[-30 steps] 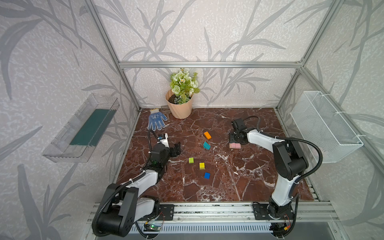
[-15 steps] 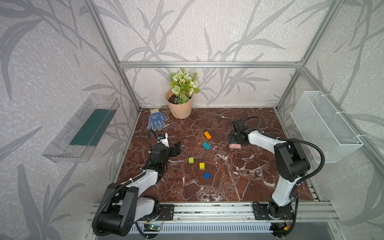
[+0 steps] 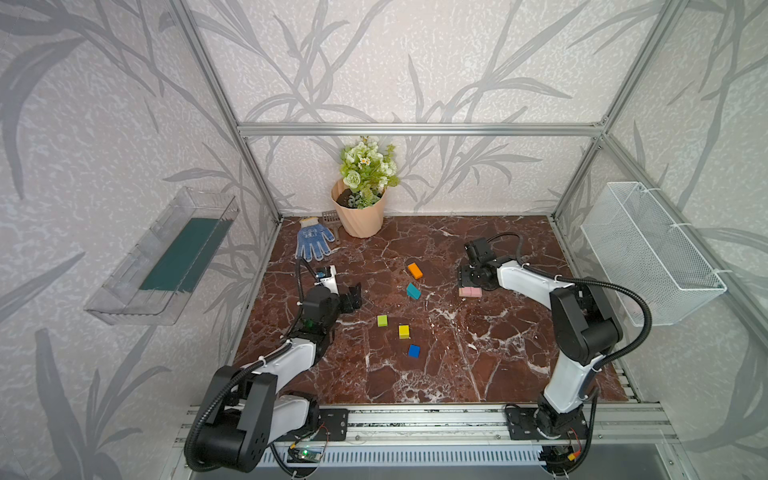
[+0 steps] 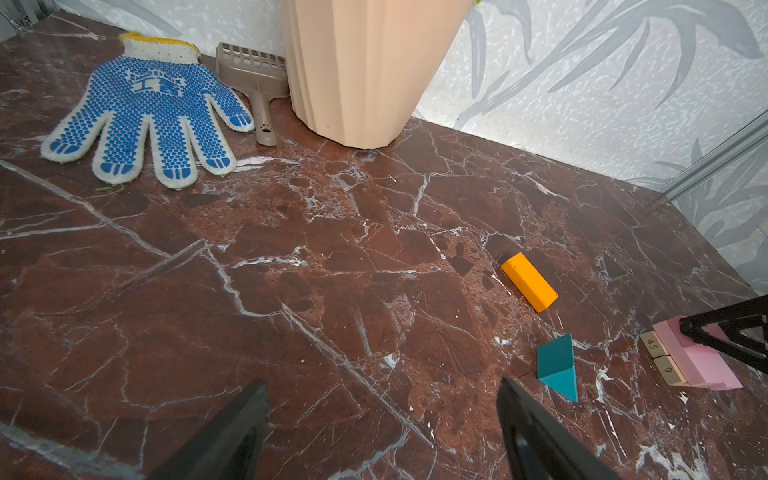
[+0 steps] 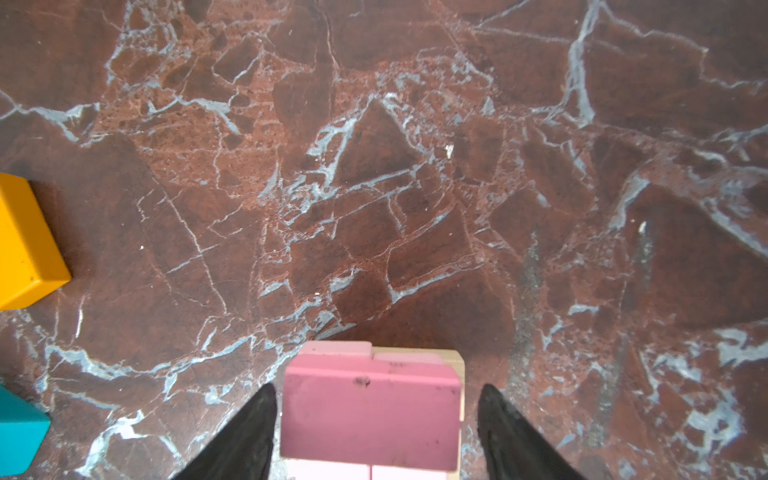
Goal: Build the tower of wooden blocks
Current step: 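Lower the pink block onto the stack and hold it in place, then open the right gripper and release the pink block on the stack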
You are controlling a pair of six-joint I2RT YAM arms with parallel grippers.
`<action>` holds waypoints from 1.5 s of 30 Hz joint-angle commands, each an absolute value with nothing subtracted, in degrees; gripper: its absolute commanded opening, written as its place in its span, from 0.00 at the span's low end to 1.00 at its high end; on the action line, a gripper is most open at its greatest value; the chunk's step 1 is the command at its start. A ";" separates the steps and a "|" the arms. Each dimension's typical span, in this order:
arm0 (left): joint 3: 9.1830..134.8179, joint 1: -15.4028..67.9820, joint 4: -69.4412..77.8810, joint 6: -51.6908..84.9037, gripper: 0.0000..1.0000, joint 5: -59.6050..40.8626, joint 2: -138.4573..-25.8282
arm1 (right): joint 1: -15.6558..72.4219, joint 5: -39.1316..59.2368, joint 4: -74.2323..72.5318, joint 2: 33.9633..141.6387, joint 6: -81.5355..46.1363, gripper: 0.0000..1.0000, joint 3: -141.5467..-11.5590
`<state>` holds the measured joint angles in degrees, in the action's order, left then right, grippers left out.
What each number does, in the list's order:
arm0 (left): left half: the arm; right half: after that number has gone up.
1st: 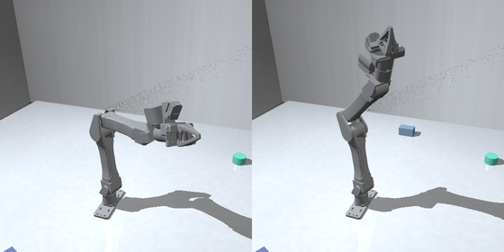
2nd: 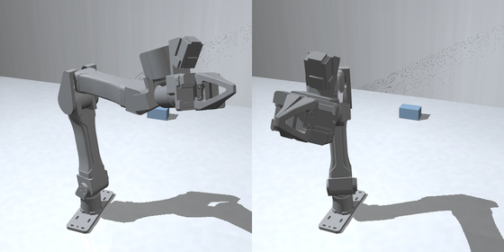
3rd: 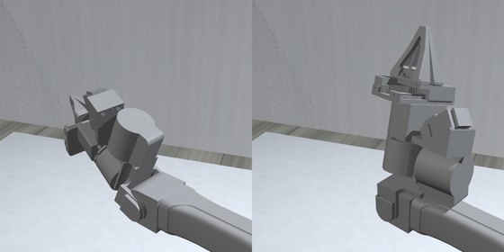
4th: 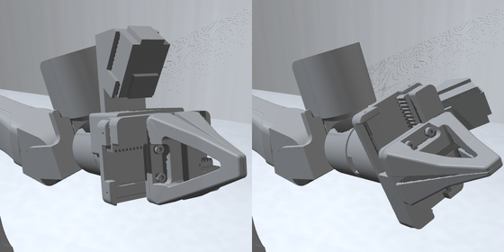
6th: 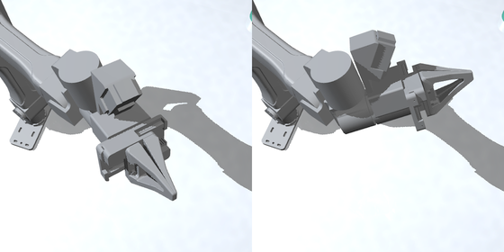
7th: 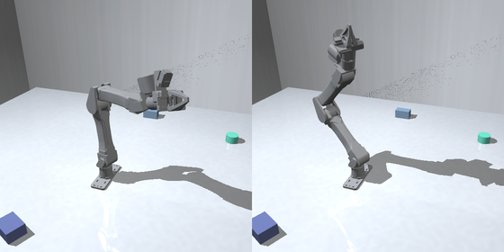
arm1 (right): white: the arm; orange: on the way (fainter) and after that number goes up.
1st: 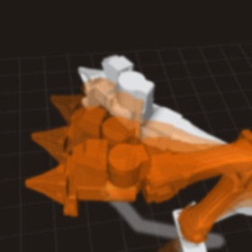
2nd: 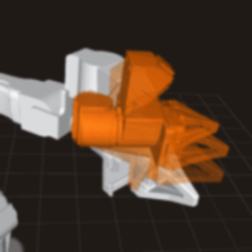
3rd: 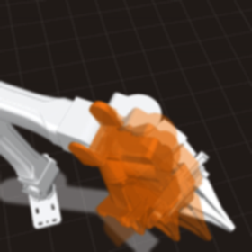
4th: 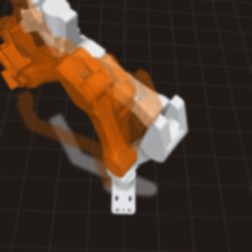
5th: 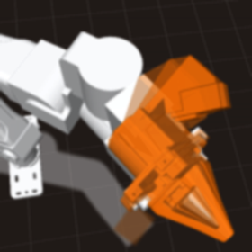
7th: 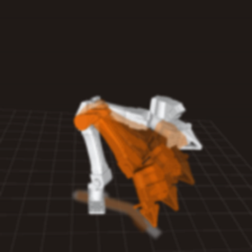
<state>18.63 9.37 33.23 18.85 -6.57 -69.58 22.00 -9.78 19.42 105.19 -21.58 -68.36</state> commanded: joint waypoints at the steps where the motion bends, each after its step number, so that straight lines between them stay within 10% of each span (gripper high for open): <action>1: 19.89 9.49 33.66 18.54 0.87 -6.72 -69.79 | 21.69 -9.84 19.34 103.38 -21.71 0.73 -67.77; 36: 19.79 9.51 33.75 18.55 0.87 -6.80 -69.61 | 21.71 -8.34 19.37 103.34 -21.01 0.63 -67.50; 45: 19.78 9.56 33.78 18.54 0.87 -6.77 -69.61 | 21.71 -8.85 19.61 102.06 -20.96 0.74 -67.27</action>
<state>18.63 9.37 33.23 18.85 -6.57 -69.58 22.00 -8.49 19.38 104.97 -21.15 -67.72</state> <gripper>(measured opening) 0.869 0.730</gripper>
